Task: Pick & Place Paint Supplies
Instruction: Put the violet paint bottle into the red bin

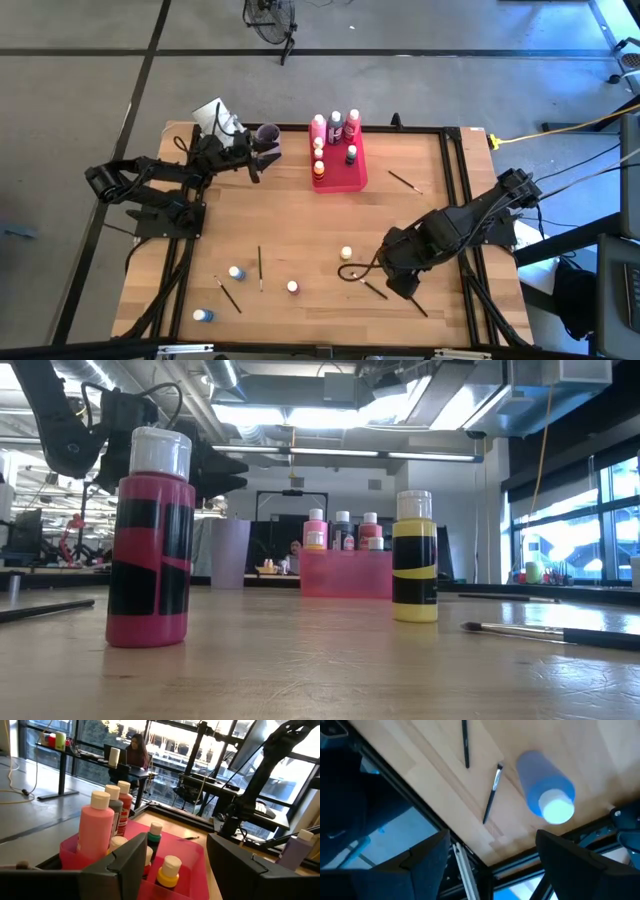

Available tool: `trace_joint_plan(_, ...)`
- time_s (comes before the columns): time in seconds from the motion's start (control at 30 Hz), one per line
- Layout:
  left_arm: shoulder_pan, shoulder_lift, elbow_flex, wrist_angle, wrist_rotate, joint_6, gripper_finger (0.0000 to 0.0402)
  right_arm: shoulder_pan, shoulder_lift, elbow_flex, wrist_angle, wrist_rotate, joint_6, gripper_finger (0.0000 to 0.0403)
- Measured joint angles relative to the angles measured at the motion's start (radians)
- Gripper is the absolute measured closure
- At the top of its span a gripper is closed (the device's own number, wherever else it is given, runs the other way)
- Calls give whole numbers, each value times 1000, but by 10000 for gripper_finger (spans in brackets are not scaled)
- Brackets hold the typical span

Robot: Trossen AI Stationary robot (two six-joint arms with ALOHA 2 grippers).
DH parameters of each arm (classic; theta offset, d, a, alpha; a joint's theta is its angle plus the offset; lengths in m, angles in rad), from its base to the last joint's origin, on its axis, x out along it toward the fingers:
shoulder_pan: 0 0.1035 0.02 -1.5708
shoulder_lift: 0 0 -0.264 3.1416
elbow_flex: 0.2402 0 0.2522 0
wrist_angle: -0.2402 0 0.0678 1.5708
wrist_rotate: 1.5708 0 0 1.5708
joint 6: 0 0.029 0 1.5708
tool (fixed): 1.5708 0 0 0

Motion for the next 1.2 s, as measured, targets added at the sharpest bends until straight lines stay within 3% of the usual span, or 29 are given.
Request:
trace_joint_plan(0.17, 0, 0, 0, 0, -4, -1, 199, -15, -11, -2, 1, 45, 0, 102)
trace_joint_plan(0.33, 0, 0, 0, 2, -6, -1, 199, -7, -118, -13, 0, 118, 3, 102)
trace_joint_plan(0.5, 0, 0, 0, 1, -7, -2, 199, 12, -322, -122, 0, 213, 192, 102)
trace_joint_plan(0.73, 0, 0, 0, -1, -7, -1, 199, 50, -496, -339, -2, 165, 450, 102)
trace_joint_plan(0.87, 0, 0, 0, -1, -7, 1, 199, 52, -495, -409, 18, 150, 444, 102)
trace_joint_plan(0.97, 0, 0, 0, -1, -8, 1, 199, 48, -485, -437, 66, 204, 386, 102)
trace_joint_plan(1.2, 0, 0, 0, -1, -8, 1, 199, 67, -449, -449, 239, 216, 232, 102)
